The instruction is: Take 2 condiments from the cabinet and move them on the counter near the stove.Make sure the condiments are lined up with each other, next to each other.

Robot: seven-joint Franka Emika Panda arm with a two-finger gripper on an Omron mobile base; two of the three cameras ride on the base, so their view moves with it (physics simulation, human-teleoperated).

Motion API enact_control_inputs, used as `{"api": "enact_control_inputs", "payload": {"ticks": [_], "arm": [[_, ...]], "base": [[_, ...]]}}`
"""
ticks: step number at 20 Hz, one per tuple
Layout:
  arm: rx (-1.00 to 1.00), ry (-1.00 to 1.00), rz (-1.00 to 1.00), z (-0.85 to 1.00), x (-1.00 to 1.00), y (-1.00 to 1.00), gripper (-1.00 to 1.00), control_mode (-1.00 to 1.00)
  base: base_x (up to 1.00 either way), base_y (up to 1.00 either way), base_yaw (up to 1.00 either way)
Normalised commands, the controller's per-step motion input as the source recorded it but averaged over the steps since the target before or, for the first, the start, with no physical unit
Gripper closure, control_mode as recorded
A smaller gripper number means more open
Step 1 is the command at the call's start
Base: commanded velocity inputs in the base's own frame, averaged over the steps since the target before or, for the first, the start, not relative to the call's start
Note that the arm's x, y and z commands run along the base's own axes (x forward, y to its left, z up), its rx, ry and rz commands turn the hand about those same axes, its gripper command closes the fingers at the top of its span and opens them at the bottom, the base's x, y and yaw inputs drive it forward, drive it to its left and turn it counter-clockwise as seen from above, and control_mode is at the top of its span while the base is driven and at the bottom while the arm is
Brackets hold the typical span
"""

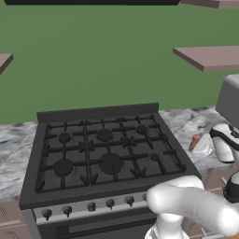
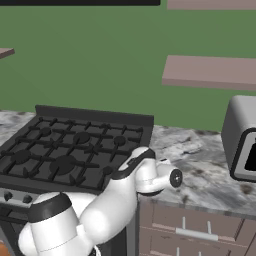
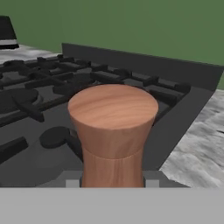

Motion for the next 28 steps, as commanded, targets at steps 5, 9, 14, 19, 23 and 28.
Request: {"api": "enact_control_inputs", "payload": {"ticks": [5,9,14,19,23,28], "arm": [[0.00,-0.02,0.03,-0.17,0.28,-0.18,1.00,-1.00],[0.00,-0.01,0.04,-0.12,0.09,-0.30,1.00,-1.00],[0.00,0.00,0.04,-0.14,0.00,-0.16,-1.00,-1.00],[0.00,0.00,0.00,-0.11,0.00,0.00,-1.00,-1.00],[0.00,0.00,0.00,-0.02,0.00,0.00,-1.00,-1.00],[0.00,-0.01,0.00,0.00,0.00,0.00,-1.00,-1.00]], "base": [[0.00,0.00,0.00],[0.00,0.00,0.00],[0.00,0.00,0.00],[0.00,0.00,0.00],[0.00,0.00,0.00],[0.00,0.00,0.00]]}}
